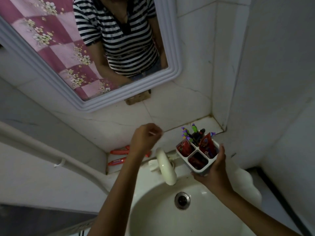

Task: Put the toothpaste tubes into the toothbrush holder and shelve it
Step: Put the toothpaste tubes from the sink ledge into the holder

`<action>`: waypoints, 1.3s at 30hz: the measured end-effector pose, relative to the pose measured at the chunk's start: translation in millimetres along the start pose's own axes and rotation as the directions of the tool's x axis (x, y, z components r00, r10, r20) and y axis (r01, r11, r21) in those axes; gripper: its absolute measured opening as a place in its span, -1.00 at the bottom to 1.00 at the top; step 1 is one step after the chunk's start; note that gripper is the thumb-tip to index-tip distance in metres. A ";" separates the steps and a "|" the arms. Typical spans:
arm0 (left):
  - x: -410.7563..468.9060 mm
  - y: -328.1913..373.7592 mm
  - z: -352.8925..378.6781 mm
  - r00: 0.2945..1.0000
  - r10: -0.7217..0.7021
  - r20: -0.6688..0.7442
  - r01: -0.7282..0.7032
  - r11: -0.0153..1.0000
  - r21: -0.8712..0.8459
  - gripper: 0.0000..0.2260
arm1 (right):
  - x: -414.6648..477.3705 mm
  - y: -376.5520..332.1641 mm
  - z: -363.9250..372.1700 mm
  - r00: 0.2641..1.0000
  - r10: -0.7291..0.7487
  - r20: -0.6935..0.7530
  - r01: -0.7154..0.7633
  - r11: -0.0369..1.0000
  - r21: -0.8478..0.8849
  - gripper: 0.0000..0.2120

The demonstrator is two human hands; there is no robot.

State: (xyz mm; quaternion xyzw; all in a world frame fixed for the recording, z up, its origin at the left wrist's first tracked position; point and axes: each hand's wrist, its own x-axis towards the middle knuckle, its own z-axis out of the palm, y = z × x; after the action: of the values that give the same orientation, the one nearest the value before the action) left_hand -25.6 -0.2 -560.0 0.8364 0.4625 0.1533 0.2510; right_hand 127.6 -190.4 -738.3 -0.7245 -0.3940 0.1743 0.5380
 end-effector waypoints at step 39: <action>-19.7 99.9 42.0 0.912 0.361 0.195 -0.377 0.925 0.052 -0.77 | -0.7 7.5 9.3 0.998 0.054 0.045 -0.054 0.999 0.007 0.34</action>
State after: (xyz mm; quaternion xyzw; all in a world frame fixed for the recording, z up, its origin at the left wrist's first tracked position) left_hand 54.2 -73.2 -539.1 0.9294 0.2779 0.1004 0.2212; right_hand 123.8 -185.7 -748.7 -0.7285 -0.3855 0.2066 0.5273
